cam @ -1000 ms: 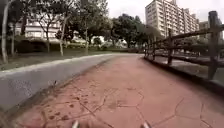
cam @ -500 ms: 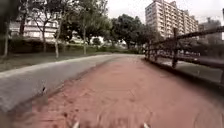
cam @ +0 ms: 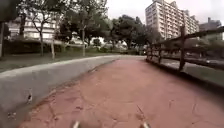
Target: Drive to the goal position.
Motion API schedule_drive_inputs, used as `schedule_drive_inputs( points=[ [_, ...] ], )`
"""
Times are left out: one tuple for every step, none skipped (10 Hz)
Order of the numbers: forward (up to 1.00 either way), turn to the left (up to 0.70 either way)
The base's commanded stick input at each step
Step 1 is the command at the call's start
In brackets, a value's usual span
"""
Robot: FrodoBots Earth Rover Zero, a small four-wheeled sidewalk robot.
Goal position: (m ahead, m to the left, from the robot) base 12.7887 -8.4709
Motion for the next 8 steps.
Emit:
schedule_drive_inputs(
  points=[
    [0.70, 0.00],
    [0.70, -0.04],
    [0.70, -0.35],
    [0.70, -0.35],
    [0.70, -0.35],
    [0.70, -0.35],
    [0.70, -0.33],
    [0.70, -0.13]
  ],
)
